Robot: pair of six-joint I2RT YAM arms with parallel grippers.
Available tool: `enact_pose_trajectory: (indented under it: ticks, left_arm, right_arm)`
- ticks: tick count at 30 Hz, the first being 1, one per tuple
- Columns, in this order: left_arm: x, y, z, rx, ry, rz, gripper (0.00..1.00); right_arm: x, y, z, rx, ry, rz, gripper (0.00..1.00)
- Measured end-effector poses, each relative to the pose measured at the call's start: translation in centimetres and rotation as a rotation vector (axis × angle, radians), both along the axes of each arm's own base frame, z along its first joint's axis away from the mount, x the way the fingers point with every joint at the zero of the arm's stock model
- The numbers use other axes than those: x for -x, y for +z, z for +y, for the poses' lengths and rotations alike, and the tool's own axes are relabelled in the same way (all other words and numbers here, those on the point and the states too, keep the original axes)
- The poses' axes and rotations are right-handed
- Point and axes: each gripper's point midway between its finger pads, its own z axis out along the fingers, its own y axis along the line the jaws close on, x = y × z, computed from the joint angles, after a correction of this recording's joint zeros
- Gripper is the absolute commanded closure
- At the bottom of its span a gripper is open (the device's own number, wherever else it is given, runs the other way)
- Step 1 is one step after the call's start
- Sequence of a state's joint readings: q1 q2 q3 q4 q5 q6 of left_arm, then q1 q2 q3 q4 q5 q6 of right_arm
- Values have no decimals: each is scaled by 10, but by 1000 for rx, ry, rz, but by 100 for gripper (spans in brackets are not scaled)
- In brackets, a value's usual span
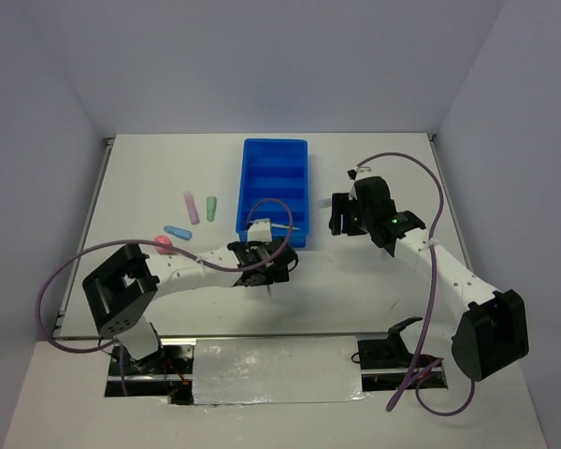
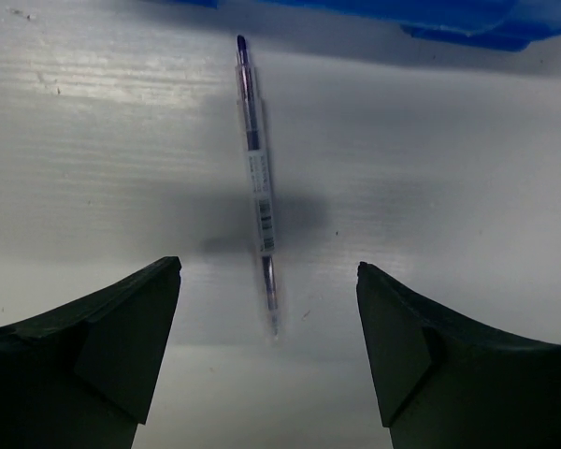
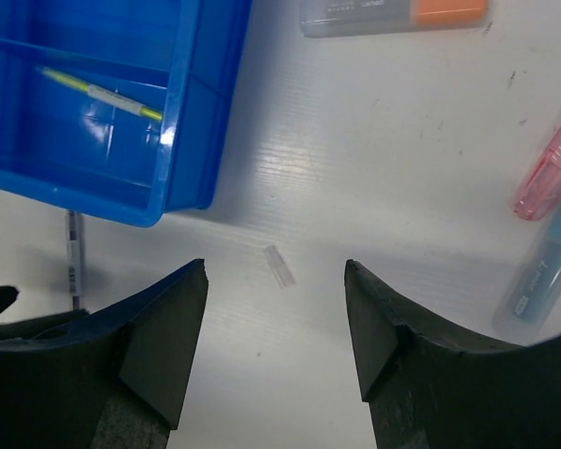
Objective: Sort the stationery into containers
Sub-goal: Pick up the pen from the center of the board.
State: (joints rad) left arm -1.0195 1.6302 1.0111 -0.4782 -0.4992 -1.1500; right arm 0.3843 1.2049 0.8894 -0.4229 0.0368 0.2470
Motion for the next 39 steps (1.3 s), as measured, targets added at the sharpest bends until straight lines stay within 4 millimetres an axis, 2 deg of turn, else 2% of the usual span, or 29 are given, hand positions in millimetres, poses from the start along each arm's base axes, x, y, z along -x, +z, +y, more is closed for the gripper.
enact_pose_trajectory:
  ticks: [7, 9, 10, 11, 12, 18, 19, 20, 25, 28, 30, 33, 36, 39]
  left_arm:
    - [-23, -19, 2, -37, 38, 35, 21]
    - [-24, -25, 1, -48, 41, 43, 28]
    - [-23, -28, 1, -56, 39, 50, 33]
    - [-24, -29, 1, -62, 42, 48, 45]
    - [-24, -29, 1, -61, 41, 49, 51]
    - [-19, -31, 0, -58, 36, 49, 85]
    - [-16, -31, 0, -54, 31, 47, 95]
    - [-12, -31, -1, -55, 23, 46, 100]
    - [16, -31, 1, -42, -26, 50, 100]
    - [35, -26, 7, -57, -70, 70, 100]
    - [45, -14, 10, -58, -95, 65, 100]
    - [51, 24, 10, -6, -139, 6, 100]
    - [51, 72, 13, 79, -169, -76, 100]
    - [50, 117, 26, 132, -178, -158, 100]
  right_arm:
    - [8, -2, 8, -38, 44, 11, 34]
    - [10, 0, 9, -48, 53, 7, 34]
    - [10, 2, 10, -54, 57, 1, 34]
    - [11, 4, 11, -58, 61, -2, 34]
    - [11, 5, 11, -62, 63, -6, 35]
    - [13, 9, 14, -77, 79, -11, 35]
    - [13, 9, 15, -79, 80, -12, 35]
    - [13, 9, 15, -80, 81, -13, 36]
    - [14, 7, 19, -95, 102, -2, 36]
    - [13, -6, 22, -87, 113, 36, 41]
    - [13, -22, 23, -69, 126, 84, 46]
    - [14, -51, 24, -29, 146, 168, 58]
    - [17, -80, 21, 34, 149, 251, 59]
    - [22, -96, 19, 90, 163, 293, 59]
